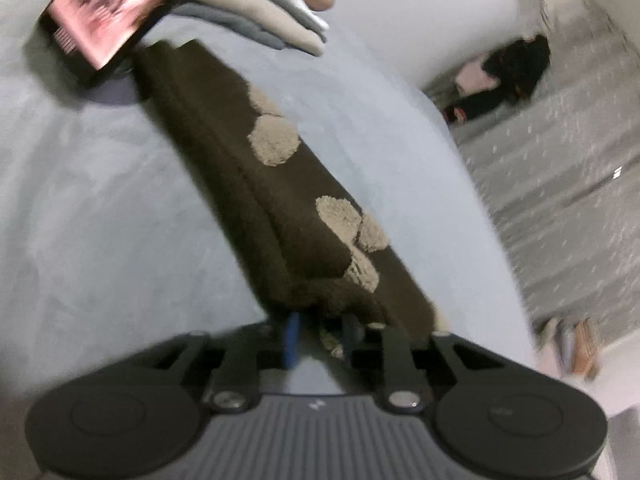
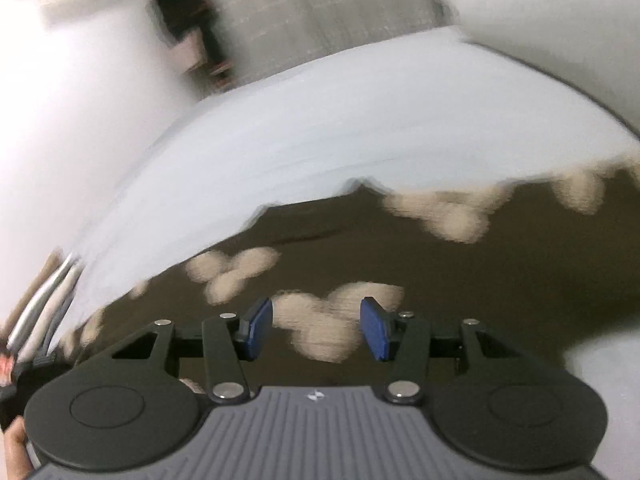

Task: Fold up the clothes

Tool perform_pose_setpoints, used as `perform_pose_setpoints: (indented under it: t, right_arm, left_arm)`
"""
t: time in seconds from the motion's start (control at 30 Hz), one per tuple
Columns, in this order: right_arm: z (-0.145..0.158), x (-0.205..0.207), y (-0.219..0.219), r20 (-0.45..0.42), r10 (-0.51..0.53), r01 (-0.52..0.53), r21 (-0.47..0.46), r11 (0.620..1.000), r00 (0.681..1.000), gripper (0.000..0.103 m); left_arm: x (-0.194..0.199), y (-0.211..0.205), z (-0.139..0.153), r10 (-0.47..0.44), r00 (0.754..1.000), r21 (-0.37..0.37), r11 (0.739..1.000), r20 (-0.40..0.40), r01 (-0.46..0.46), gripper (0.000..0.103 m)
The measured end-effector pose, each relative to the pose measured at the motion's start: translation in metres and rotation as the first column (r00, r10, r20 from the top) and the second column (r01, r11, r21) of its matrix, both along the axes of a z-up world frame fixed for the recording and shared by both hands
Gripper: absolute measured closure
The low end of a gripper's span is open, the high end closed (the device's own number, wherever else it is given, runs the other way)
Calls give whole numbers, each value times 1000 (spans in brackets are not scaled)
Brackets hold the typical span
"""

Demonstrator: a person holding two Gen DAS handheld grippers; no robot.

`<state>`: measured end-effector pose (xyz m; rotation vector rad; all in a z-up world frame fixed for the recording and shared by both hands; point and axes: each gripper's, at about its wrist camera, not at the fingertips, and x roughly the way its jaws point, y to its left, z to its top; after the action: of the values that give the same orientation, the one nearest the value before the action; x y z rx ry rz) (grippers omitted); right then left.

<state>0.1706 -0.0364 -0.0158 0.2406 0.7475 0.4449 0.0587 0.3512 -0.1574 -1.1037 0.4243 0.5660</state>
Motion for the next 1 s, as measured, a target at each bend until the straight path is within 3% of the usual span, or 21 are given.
perform_pose_setpoints:
  t: [0.1,0.2,0.27,0.43,0.53,0.6,0.67,0.77,0.87,0.9,0.97,1.0]
  right_arm:
    - [6,11,68,43,184,-182,-48,982,982,48]
    - [5,21,132,75,355,-347,-94,933,932,47]
    - [1,29,172,82,444,-432,-130,893,892,47]
    - [-20,51,242,62,585,-566,-188,803,809,47]
    - [-33,58,267,62,637,-610,-229,759,769,47]
    - [-38,61,278,84,664,-628,-255,735,743,45]
    - [-42,63,288,112,688,-642,-279,714,717,43]
    - [-44,71,300,129,712,-661,-290,692,690,43]
    - [-49,77,312,122,728,-677,-291,676,674,44]
    - [-50,76,315,125,734,-680,-298,670,668,47]
    - [-49,72,320,127,758,-709,-282,646,640,98]
    - [-48,69,321,144,754,-704,-280,652,641,99]
  left_arm:
    - [-12,3,6,55,998,-14,998,18,-55,55]
    - [-29,8,14,146,989,32,989,21,-147,38]
    - [-34,16,16,180,984,54,982,17,-180,34]
    - [-25,32,12,185,983,94,979,-10,-183,35]
    - [-21,31,12,200,979,175,966,-45,-190,48]
    - [-22,31,10,212,973,226,956,-92,-187,72]
    - [-22,33,9,221,967,264,947,-131,-181,87]
    - [-22,37,10,219,964,291,942,-150,-169,92]
    - [-21,31,17,230,962,369,915,-150,-161,94]
    - [-21,29,20,236,961,400,902,-142,-162,94]
    - [-20,24,25,244,961,460,873,-128,-160,94]
    - [-19,23,28,248,961,481,862,-125,-160,94]
